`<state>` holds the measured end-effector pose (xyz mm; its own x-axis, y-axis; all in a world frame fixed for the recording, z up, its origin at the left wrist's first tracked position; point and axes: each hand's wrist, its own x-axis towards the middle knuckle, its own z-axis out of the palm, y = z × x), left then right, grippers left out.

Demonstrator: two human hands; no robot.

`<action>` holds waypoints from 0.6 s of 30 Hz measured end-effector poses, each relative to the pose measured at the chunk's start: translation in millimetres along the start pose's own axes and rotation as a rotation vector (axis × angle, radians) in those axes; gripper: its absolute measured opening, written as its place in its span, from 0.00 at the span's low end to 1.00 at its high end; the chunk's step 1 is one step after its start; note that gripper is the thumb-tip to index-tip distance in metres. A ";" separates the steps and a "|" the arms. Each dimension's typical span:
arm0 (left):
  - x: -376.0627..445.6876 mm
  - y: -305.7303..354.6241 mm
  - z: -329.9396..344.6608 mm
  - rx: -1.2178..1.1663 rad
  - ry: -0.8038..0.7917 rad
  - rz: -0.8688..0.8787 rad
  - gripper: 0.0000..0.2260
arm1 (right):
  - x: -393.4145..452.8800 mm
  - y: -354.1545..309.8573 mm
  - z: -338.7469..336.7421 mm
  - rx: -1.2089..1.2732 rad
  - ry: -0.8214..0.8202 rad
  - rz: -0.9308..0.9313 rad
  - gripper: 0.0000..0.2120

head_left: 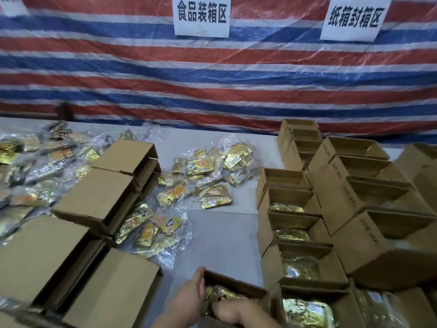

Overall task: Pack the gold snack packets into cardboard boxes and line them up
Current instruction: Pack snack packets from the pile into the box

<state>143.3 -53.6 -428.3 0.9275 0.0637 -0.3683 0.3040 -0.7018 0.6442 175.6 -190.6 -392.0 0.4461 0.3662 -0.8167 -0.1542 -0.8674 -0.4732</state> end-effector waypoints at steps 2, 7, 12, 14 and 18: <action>-3.0 4.7 -5.1 0.030 -0.041 -0.034 0.20 | -2.0 10.1 0.9 -0.049 0.132 0.001 0.19; -9.1 12.5 -7.6 0.047 -0.058 -0.022 0.19 | -6.8 27.7 -4.1 -0.151 0.301 0.022 0.19; -16.8 14.5 -8.7 0.058 -0.038 -0.014 0.16 | -10.4 23.1 -0.7 -0.034 0.038 0.169 0.29; -18.1 14.4 -8.2 0.053 -0.060 -0.021 0.14 | -10.0 26.1 -1.3 0.090 -0.035 0.215 0.29; -18.4 17.7 -7.1 -0.033 -0.108 -0.088 0.18 | -26.5 22.9 -5.3 -0.060 0.035 0.158 0.22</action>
<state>133.1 -62.2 -405.4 0.8688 0.0461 -0.4931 0.3919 -0.6727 0.6276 164.9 -222.0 -379.3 0.4507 0.2129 -0.8669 -0.1725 -0.9321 -0.3186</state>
